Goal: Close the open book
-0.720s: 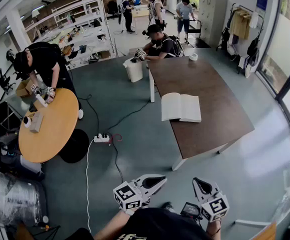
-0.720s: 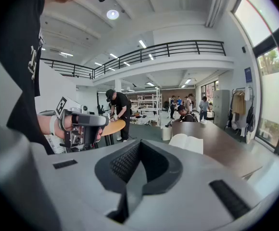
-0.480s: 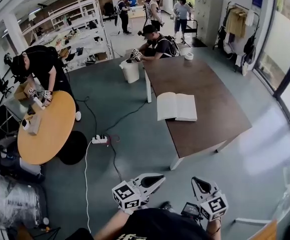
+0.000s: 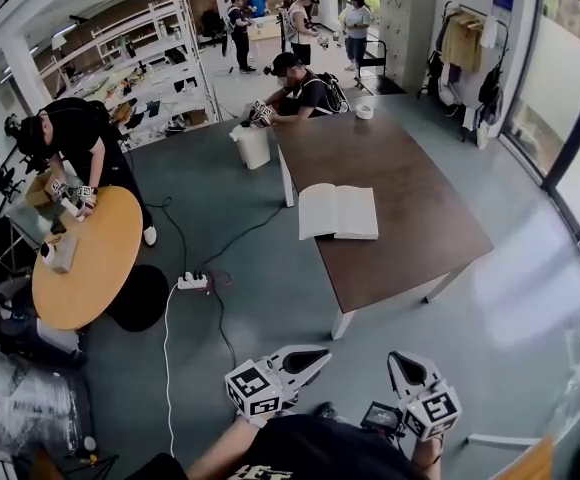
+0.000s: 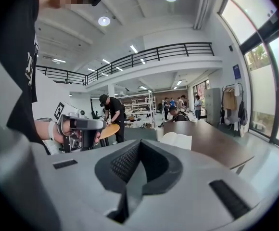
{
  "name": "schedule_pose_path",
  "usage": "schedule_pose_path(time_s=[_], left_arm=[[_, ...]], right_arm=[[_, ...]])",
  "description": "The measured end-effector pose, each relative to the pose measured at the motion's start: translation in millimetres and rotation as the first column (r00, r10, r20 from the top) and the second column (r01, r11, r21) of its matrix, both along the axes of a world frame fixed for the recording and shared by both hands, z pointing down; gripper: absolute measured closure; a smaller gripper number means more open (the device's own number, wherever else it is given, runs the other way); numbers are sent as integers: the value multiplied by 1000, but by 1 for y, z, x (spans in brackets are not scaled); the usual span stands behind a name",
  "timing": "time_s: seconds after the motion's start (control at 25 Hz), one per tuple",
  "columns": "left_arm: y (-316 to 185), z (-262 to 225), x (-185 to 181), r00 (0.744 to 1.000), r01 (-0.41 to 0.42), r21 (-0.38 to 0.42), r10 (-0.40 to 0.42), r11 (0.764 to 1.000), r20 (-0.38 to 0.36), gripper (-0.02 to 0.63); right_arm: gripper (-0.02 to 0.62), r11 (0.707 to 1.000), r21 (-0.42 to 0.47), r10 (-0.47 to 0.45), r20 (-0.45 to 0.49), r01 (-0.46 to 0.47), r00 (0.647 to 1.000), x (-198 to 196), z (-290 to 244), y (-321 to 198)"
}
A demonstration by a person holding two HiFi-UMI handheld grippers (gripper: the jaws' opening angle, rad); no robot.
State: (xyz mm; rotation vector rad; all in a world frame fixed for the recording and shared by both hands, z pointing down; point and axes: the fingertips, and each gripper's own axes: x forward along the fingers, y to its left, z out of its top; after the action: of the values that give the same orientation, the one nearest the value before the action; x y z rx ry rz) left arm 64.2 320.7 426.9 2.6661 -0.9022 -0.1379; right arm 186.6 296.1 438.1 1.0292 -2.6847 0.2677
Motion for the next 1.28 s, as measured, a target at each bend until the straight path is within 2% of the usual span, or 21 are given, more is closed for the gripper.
schedule_pose_path(time_s=[0.16, 0.36, 0.76, 1.0, 1.28], left_arm=[[5, 2, 25, 1000, -10, 1, 10, 1000, 4, 600], [12, -4, 54, 998, -63, 21, 63, 998, 9, 600], [-3, 6, 61, 999, -48, -11, 48, 999, -5, 600], [-40, 11, 54, 999, -15, -7, 14, 1000, -40, 600], [-110, 11, 41, 997, -51, 25, 53, 998, -56, 600]], right_arm=[[607, 1000, -7, 0, 11, 0, 1000, 24, 10, 5], [607, 1000, -22, 3, 32, -2, 999, 41, 12, 2], [607, 999, -52, 1, 20, 0, 1000, 52, 23, -9], [607, 998, -51, 32, -12, -32, 999, 56, 26, -30], [607, 997, -21, 69, -55, -71, 996, 47, 21, -85]])
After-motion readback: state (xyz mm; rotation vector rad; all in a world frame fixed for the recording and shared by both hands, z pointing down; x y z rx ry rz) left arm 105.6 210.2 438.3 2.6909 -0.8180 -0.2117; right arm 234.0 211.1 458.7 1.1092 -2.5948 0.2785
